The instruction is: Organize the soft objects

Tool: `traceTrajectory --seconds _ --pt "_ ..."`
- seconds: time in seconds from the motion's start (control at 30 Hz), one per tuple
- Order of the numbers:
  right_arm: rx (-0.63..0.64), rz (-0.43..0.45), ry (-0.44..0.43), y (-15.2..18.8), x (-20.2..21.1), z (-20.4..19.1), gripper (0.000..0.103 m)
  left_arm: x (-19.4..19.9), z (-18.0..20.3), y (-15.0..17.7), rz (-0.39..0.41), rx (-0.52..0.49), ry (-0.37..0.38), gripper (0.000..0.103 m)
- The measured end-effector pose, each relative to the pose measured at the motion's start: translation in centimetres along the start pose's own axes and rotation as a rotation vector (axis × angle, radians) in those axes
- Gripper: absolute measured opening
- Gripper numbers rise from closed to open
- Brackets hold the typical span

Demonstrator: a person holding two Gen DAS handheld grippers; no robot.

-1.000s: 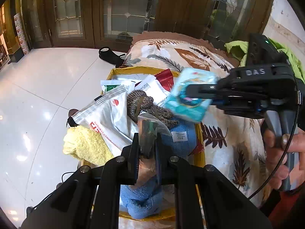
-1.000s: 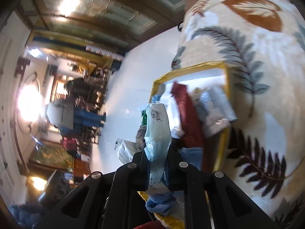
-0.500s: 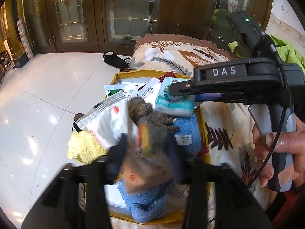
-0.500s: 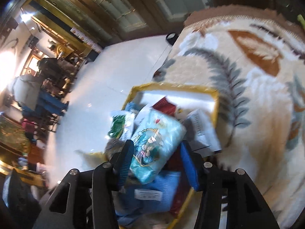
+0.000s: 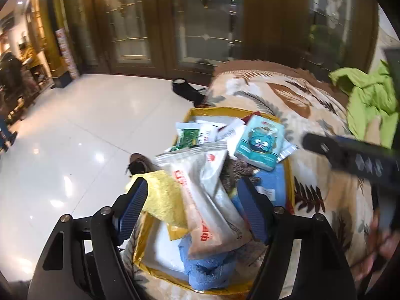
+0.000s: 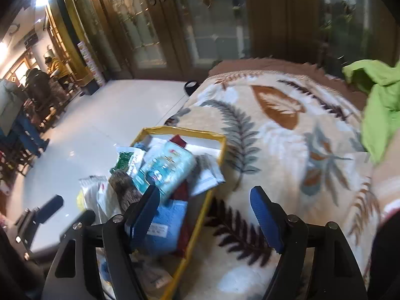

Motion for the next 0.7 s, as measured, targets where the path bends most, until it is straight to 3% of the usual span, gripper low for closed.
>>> traceTrajectory --seconds 0.07,0.13,0.27,0.43,0.7 --pt "-0.007 0.010 0.019 1.0 1.0 0.3 0.078 0.4 -0.2 0.1 0.015 0.021 0.003 0.076" --pt "-0.019 0.008 0.009 1.8 1.5 0.4 0.078 1.0 -0.2 0.3 0.048 0.032 -0.004 0.084" --pt "0.005 0.015 0.029 3.9 2.5 -0.1 0.078 2.1 -0.1 0.4 0.081 0.056 0.022 0.084" --pt "0.004 0.016 0.046 6.0 3.0 -0.8 0.078 2.8 0.1 0.4 0.119 0.040 -0.060 0.084" --pt "0.039 0.006 0.054 6.1 2.9 -2.0 0.078 3.0 0.3 0.8 0.107 0.063 0.008 0.084"
Point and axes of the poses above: each gripper's, at about its wrist camera, not at the fingertips, and x roughly against the way its jaws point, z to its right, y to its underside, the point moved 4 cm from there along -x, roughly the way its jaws point, and after that the axes turned 11 degrees about x, right-handed, at the moved point
